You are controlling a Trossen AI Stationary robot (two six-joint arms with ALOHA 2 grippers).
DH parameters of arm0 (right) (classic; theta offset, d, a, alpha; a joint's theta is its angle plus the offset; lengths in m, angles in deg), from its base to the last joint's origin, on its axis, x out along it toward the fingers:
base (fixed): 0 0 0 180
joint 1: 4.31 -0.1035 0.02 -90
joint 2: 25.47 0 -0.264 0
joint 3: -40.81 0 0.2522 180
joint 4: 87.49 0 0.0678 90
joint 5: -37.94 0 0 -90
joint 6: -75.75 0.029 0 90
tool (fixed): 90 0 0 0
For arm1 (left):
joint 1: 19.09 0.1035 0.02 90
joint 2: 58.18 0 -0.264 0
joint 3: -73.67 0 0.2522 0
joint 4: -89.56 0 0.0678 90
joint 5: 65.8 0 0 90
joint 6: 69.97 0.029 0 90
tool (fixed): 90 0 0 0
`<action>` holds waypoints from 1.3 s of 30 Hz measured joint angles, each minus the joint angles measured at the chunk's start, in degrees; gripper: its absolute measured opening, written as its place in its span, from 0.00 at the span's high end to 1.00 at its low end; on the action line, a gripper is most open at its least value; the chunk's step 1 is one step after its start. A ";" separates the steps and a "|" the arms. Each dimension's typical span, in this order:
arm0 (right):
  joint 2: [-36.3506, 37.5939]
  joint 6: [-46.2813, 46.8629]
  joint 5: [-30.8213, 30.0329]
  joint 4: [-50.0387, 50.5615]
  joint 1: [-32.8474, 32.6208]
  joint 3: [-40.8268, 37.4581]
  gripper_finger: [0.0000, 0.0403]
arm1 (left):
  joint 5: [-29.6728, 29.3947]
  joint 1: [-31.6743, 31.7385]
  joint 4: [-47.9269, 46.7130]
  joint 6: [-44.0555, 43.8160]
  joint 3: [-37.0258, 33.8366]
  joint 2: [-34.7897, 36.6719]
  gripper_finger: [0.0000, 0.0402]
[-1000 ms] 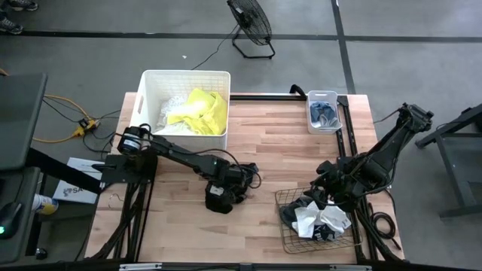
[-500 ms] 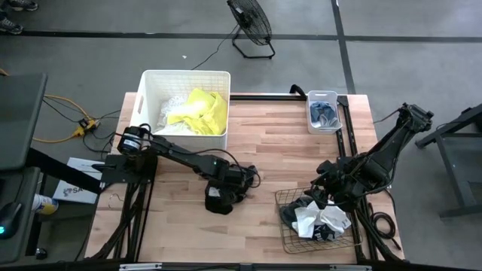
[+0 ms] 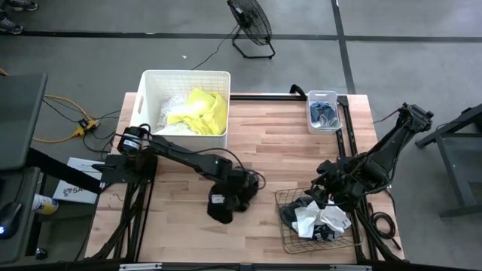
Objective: Pick & Place Cloths
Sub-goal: Put the black underwear into the wire basket
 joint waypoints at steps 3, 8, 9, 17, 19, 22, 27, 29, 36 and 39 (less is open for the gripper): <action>0.00 -0.12 -0.01 0.00 0.00 0.00 0.38 | 0.47 0.01 -2.80 2.69 5.01 0.10 0.98; 0.00 -1.48 -0.01 0.00 0.00 0.00 0.38 | -0.82 0.01 -7.06 7.52 14.53 0.12 0.98; 0.00 -1.67 0.00 0.00 0.00 0.00 0.38 | -1.54 0.01 -8.60 8.57 16.74 0.12 0.98; 0.00 -6.43 -0.85 -0.02 0.00 0.00 0.38 | -7.13 0.05 -17.08 15.34 31.96 0.23 0.98; 0.00 -8.03 -2.67 -0.04 0.00 0.00 0.38 | -8.38 0.05 -17.04 16.85 34.90 0.23 0.98; 0.00 -10.42 -6.70 -0.12 0.00 0.00 0.38 | -10.61 0.05 -16.46 18.73 38.41 0.23 0.98; -0.01 -14.55 -13.58 -1.43 0.00 0.00 0.38 | -14.47 0.08 -13.86 20.96 41.78 0.23 0.98; 0.00 -17.44 -15.70 -2.85 0.00 0.00 0.38 | -15.48 0.10 -12.96 21.52 42.41 0.23 0.98; 1.21 -31.15 -20.75 -12.13 0.00 0.00 0.38 | -15.94 0.57 -11.37 20.75 42.47 0.25 0.98; 2.94 -34.73 -21.90 -14.96 0.00 0.00 0.38 | -16.03 0.82 -11.16 20.53 42.47 0.25 0.98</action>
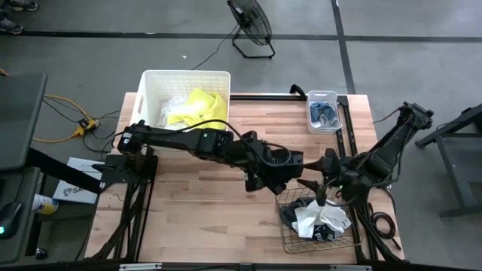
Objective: Pick & Place Cloths
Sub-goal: Put the black underwear into the wire basket
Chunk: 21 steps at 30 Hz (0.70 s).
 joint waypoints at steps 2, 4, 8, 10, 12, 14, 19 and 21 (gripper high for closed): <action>1.41 -1.74 -1.11 -1.48 0.00 0.00 0.38 | -0.12 0.04 0.14 -0.19 0.00 0.00 0.98; 2.96 -4.76 -2.06 -3.24 0.00 0.00 0.38 | -0.11 0.03 0.12 -0.19 0.00 0.00 0.98; 6.07 -13.17 -2.47 -7.14 0.00 0.00 0.38 | 0.62 0.02 0.12 -1.14 0.00 0.00 0.98; 7.30 -17.25 -2.84 -8.09 0.00 0.00 0.37 | 0.66 0.01 0.12 -1.50 0.00 0.00 0.98; 8.37 -19.75 -3.10 -8.36 0.02 0.00 0.36 | 0.66 0.00 0.14 -1.52 0.00 0.00 0.98; 9.15 -21.47 -3.74 -8.34 0.02 0.00 0.33 | 0.66 0.00 0.14 -1.73 0.00 0.00 0.98; 9.82 -22.89 -2.34 -8.48 2.36 0.00 0.21 | 2.14 0.00 0.23 -2.74 0.00 0.00 0.98; 9.65 -24.30 0.84 -9.94 3.85 0.00 0.15 | 2.21 0.00 0.23 -2.83 0.00 0.00 0.98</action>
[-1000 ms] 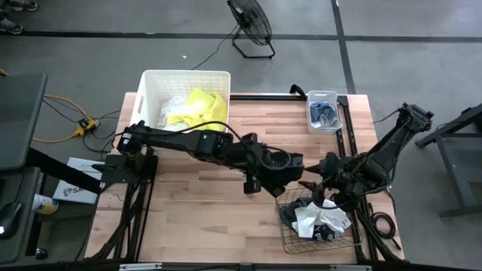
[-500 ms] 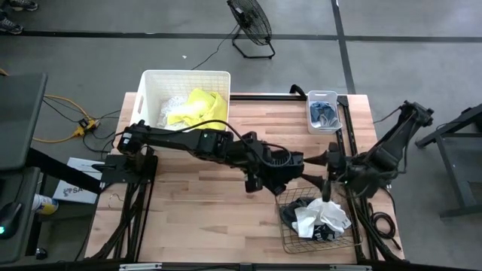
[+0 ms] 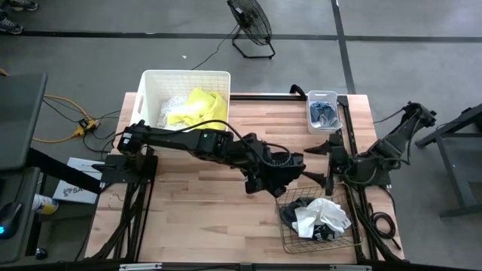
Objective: Pick & Place Cloths
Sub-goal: Put the black underwear into the wire basket
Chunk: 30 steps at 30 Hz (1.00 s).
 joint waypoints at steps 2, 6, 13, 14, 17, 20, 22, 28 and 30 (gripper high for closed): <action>-0.64 -3.35 4.16 -3.16 1.47 0.00 0.10 | -0.06 0.00 0.02 0.00 0.00 0.00 0.97; -2.55 -11.78 10.18 -12.29 3.54 0.00 0.03 | -0.09 0.02 1.35 0.04 0.00 0.00 0.97; -6.78 -17.36 16.28 -20.13 8.31 0.07 0.01 | -0.09 0.02 5.54 0.22 0.00 0.00 0.97; -7.59 -17.36 17.33 -20.56 9.05 0.04 0.01 | -0.09 0.02 6.20 0.24 0.00 0.00 0.97; -10.03 -17.34 20.27 -23.27 10.61 0.04 0.02 | -0.10 0.02 7.63 0.53 0.00 0.00 0.97; -11.98 -17.42 21.13 -26.87 11.60 0.04 0.02 | -0.09 0.02 9.08 1.40 0.00 0.00 0.97; -12.66 -17.40 21.19 -27.40 11.95 0.04 0.02 | -0.09 0.01 9.50 1.44 0.00 0.00 0.97; -12.90 -17.10 20.79 -27.12 11.94 0.04 0.10 | 0.00 0.02 10.26 1.46 0.00 -0.02 0.97; -12.90 -17.05 20.41 -27.11 11.93 0.04 0.16 | 0.77 0.02 11.59 1.49 -0.02 -0.02 0.97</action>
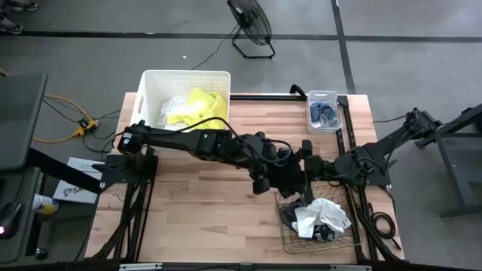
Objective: Pick & Place Cloths
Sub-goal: Put the black underwear into the wire basket
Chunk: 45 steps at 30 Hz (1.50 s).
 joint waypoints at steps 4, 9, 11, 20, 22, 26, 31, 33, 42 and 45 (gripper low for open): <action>0.04 0.04 -0.03 0.27 0.09 0.00 0.29 | 1.64 0.00 3.26 0.31 0.00 0.00 0.97; 0.04 1.41 0.48 1.44 0.85 0.00 0.45 | 2.35 0.00 4.95 1.47 0.00 0.00 0.97; 0.04 2.73 0.61 2.48 1.11 0.00 0.52 | 2.55 0.00 4.97 1.48 0.00 0.00 0.97; 0.13 5.67 2.59 5.82 1.11 0.00 0.92 | 2.80 -0.04 4.05 1.41 0.00 -0.02 0.93; 0.18 6.86 2.66 5.83 1.40 0.00 0.92 | 2.81 -0.04 4.11 1.46 0.00 -0.02 0.90; 0.62 10.05 3.49 7.04 2.14 -0.02 0.92 | 1.91 -0.02 3.02 1.41 0.00 -0.02 0.81; 1.50 12.73 4.12 9.62 2.54 -0.07 0.92 | 2.65 0.00 1.79 1.70 0.00 -0.02 0.62; 2.01 13.63 4.15 10.73 2.54 -0.13 0.92 | 4.57 0.00 0.85 1.81 0.00 0.15 0.52; 6.81 20.92 7.24 18.21 2.60 -0.15 0.92 | 6.26 -0.02 -10.12 0.36 0.04 2.62 0.23; 8.37 24.22 13.00 20.56 2.54 -0.15 0.92 | 4.63 -0.02 -13.01 -1.34 0.11 3.20 0.21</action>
